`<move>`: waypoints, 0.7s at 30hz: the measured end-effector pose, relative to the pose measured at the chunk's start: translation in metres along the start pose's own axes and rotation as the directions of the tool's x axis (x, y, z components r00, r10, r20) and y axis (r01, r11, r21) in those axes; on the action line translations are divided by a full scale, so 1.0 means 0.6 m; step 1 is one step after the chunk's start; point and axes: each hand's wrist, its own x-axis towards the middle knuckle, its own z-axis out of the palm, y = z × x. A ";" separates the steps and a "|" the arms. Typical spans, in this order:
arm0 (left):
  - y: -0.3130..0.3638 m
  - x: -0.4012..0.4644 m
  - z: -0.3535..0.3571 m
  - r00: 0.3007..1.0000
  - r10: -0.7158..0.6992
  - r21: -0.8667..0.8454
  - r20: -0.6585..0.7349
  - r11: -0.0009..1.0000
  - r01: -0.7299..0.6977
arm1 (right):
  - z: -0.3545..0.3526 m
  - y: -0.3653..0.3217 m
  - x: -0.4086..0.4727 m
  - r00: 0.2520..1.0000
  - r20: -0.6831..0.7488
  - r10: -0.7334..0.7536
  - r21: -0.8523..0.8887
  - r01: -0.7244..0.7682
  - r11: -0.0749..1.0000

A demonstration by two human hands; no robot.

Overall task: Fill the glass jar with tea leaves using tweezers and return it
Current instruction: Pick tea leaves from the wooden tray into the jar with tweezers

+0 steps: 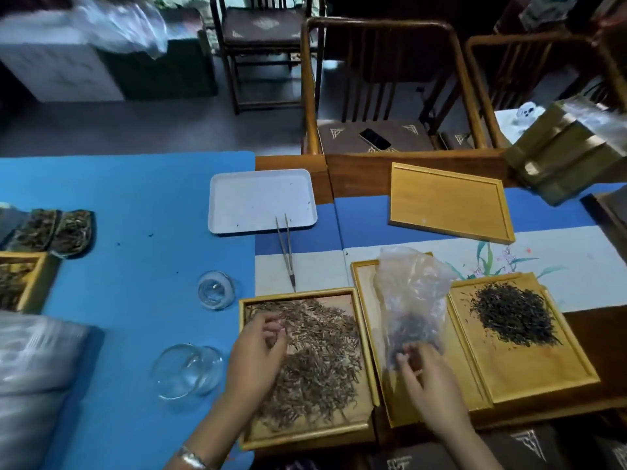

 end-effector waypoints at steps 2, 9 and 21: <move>-0.027 -0.028 -0.026 1.000 -0.029 -0.011 0.004 1.000 0.029 | 0.024 -0.019 -0.002 0.994 0.103 -0.027 -0.049 0.032 0.998; -0.099 -0.088 -0.042 0.999 -0.039 0.142 0.004 0.989 0.038 | 0.078 -0.053 0.021 0.991 0.131 0.034 -0.175 -0.010 0.984; -0.107 -0.082 0.004 0.975 -0.221 0.260 -0.033 0.940 0.222 | 0.092 -0.051 0.037 0.967 0.253 0.017 -0.407 0.091 0.909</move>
